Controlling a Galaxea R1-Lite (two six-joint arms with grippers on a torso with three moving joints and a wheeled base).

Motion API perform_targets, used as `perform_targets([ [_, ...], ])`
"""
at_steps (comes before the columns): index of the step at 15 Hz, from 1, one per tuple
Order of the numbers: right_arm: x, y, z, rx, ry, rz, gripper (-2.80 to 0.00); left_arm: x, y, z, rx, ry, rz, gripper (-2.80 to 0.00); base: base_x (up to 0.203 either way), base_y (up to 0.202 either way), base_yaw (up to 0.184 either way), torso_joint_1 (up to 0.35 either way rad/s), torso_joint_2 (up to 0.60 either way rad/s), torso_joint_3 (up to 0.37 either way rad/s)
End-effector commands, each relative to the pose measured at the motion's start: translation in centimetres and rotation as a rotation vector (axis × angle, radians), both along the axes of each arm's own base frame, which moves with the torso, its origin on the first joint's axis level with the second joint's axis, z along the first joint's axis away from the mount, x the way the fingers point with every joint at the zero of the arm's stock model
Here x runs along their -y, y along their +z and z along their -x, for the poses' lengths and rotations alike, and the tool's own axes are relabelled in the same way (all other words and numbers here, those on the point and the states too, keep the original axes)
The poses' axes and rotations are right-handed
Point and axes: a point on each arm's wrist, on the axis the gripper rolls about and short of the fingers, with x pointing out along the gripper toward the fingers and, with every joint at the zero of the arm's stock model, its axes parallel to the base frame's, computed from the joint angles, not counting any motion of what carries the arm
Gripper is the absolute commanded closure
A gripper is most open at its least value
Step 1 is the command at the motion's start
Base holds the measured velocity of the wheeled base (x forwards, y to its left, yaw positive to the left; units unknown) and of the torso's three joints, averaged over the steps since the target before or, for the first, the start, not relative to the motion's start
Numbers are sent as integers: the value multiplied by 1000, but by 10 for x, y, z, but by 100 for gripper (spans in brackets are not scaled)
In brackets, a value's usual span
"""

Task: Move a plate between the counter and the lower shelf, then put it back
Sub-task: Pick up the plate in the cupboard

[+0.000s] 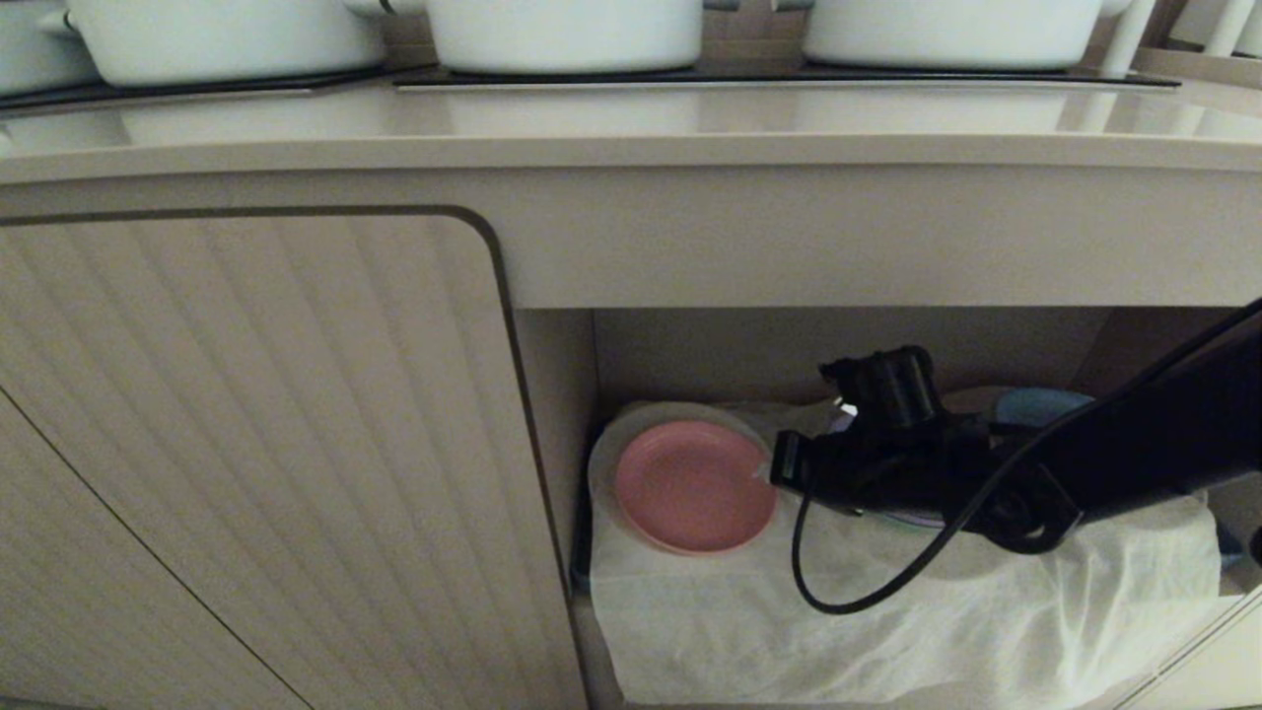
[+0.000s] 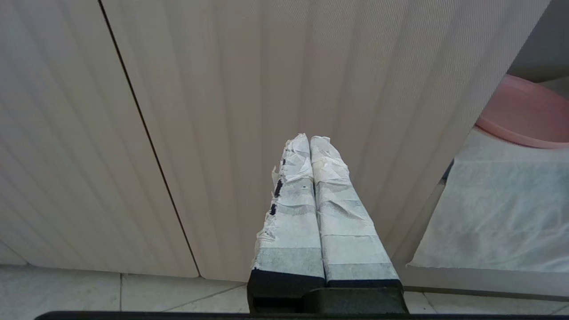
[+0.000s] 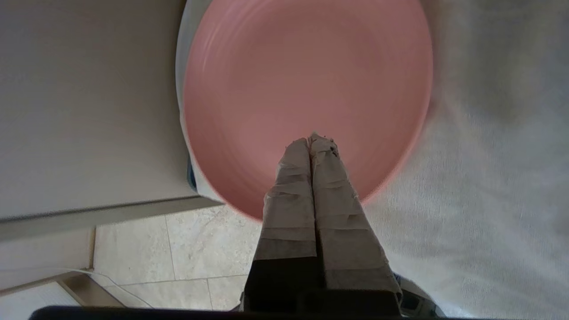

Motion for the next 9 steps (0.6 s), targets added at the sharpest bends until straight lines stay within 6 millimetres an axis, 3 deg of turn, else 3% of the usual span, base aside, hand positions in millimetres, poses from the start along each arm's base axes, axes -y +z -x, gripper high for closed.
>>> perform_targets([
  [1,1,2,-13,11,-19,-10,0,0,0,0,-1,1,1,0,0,0,0,0,0,0],
  [5,-2,9,-27,35,-26,-20,0,0,0,0,-1,1,1,0,0,0,0,0,0,0],
  [9,-3,3,-31,0,-26,4,0,0,0,0,-1,1,1,0,0,0,0,0,0,0],
])
